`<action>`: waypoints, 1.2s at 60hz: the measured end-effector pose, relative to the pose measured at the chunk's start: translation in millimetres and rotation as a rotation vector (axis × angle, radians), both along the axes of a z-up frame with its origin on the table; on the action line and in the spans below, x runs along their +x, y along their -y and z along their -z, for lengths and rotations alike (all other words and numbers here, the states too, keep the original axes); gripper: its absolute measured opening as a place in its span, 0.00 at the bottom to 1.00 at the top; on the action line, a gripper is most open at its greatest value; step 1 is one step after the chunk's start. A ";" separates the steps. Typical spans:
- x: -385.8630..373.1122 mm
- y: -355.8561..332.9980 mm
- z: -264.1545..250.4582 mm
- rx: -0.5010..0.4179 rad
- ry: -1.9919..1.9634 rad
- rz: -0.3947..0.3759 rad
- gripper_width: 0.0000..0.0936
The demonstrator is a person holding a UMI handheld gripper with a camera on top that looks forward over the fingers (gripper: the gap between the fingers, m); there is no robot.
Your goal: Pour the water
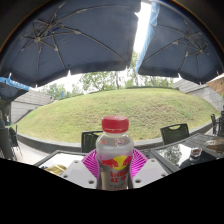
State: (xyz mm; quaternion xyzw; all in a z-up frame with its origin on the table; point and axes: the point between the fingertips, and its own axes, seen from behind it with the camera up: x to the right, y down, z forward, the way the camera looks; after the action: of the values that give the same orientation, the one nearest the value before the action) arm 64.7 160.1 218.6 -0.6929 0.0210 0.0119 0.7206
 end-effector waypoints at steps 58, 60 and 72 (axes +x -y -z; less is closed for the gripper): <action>11.6 74.5 109.0 -0.267 -0.038 -0.034 0.89; 8.5 93.3 108.7 -0.263 -0.026 -0.031 0.89; -35.2 173.2 123.0 -0.299 0.003 -0.088 0.89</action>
State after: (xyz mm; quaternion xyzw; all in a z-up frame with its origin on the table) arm 29.4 -13.1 95.6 -0.7929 -0.0087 0.0391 0.6081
